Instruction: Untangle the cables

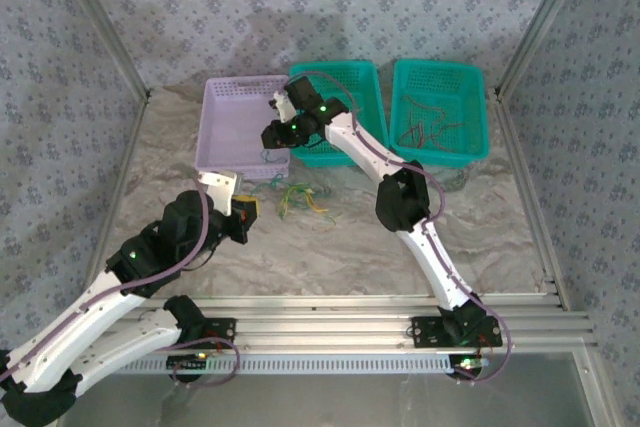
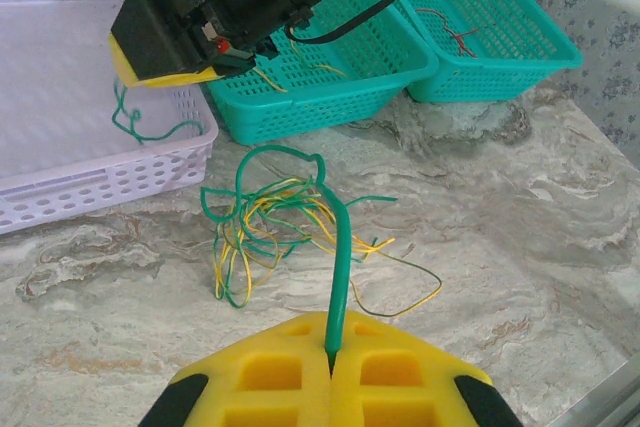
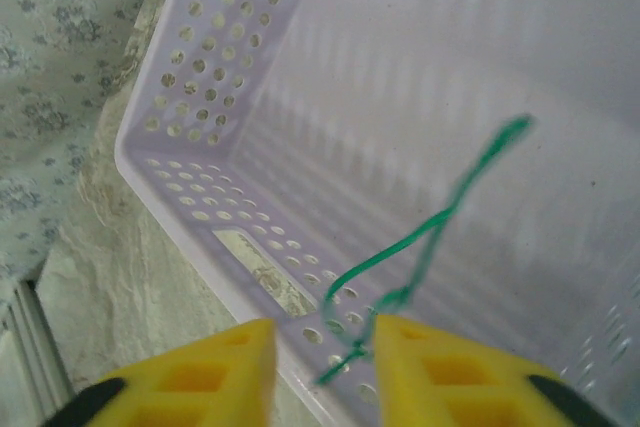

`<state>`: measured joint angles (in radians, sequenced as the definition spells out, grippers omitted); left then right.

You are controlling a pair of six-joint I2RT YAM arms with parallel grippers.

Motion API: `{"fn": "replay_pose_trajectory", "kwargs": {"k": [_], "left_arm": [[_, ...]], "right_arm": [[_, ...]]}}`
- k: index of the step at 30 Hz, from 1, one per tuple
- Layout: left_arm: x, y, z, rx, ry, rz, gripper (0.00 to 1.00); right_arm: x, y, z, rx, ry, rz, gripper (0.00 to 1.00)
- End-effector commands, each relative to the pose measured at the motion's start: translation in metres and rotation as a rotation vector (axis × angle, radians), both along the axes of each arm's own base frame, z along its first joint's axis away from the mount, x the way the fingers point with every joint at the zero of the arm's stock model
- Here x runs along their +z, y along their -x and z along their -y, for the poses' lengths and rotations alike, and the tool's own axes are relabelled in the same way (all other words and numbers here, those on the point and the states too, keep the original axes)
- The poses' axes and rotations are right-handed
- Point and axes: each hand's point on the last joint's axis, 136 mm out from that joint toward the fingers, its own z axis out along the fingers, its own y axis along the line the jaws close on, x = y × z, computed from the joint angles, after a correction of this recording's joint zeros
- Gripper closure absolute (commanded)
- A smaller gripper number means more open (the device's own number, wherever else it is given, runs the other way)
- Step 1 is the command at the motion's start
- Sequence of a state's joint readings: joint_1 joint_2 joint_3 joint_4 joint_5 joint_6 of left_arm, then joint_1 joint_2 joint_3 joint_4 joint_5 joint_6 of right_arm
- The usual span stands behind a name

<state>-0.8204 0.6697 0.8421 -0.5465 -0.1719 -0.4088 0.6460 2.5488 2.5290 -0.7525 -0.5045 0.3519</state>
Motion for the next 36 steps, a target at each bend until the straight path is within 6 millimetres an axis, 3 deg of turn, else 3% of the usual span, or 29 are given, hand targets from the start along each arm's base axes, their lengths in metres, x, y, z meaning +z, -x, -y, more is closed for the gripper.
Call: {"fn": "replay_pose_trajectory", "kwargs": {"k": [1,6,10,15,18,22,26,31,36], "left_arm": [[0.008,0.002,0.003,-0.014,0.032,0.019,1.0],[0.008,0.001,0.003,-0.011,0.032,0.021,1.0],[0.01,0.001,0.002,-0.008,0.036,0.025,1.0],[0.011,0.001,0.0,0.007,0.042,0.022,1.0],[0.012,0.001,-0.002,0.017,0.043,0.023,1.0],[0.013,0.001,-0.002,0.015,0.041,0.023,1.0],[0.013,0.001,-0.002,0.013,0.036,0.026,1.0],[0.011,0.001,-0.002,0.015,0.038,0.023,1.0],[0.01,0.001,-0.003,0.015,0.041,0.02,1.0]], "right_arm": [[0.023,-0.002,-0.001,0.001,-0.004,0.071,0.56],[0.078,0.004,0.008,0.006,-0.007,0.198,0.5],[0.124,0.013,0.044,-0.067,0.044,0.305,0.49],[0.137,0.044,0.089,-0.139,0.053,0.365,0.48],[0.116,0.077,0.109,-0.137,0.069,0.343,0.48],[0.074,0.125,0.13,-0.111,0.147,0.337,0.47],[0.028,0.158,0.139,-0.068,0.228,0.335,0.46],[-0.007,0.171,0.145,-0.055,0.284,0.294,0.45],[-0.027,0.167,0.137,-0.07,0.265,0.29,0.45]]}}
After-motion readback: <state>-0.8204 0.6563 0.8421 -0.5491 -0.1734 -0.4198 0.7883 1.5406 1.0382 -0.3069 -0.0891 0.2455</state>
